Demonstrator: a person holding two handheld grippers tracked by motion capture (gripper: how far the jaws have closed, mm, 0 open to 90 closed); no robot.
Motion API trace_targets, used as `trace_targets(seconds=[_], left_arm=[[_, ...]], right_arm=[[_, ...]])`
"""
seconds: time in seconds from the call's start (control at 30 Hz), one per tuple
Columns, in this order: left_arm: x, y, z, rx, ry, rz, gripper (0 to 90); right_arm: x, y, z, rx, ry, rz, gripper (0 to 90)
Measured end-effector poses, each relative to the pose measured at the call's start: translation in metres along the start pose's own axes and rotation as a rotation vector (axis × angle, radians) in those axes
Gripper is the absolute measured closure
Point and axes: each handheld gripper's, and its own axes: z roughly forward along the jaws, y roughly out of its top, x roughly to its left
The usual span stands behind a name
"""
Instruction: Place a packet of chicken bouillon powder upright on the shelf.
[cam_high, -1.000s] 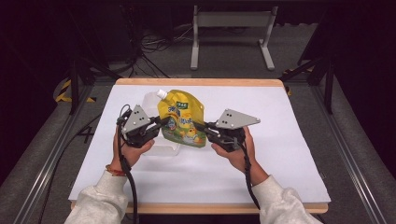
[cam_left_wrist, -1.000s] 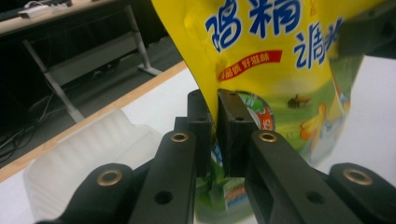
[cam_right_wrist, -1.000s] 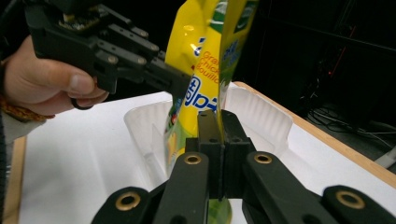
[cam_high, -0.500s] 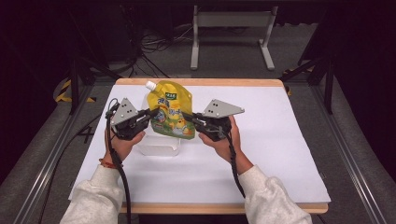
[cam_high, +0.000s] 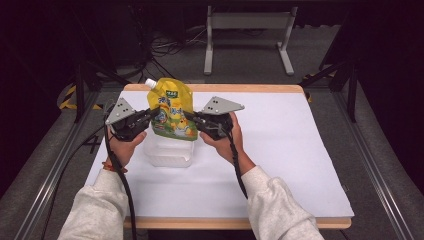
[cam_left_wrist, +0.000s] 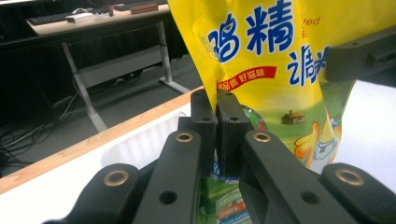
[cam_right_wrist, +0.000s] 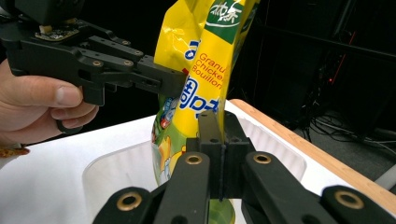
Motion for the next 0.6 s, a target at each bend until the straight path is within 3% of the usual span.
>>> trace_targets(seconds=[0.47, 0.6], left_arm=[[0.018, -0.008, 0.01, 0.014, 0.029, -0.046, 87.6], [0.017, -0.008, 0.012, 0.035, 0.051, -0.023, 87.8]], right_arm=[[-0.01, -0.002, 0.028, 0.019, -0.019, -0.006, 90.0], [-0.011, -0.005, 0.033, 0.024, -0.027, 0.003, 90.0]])
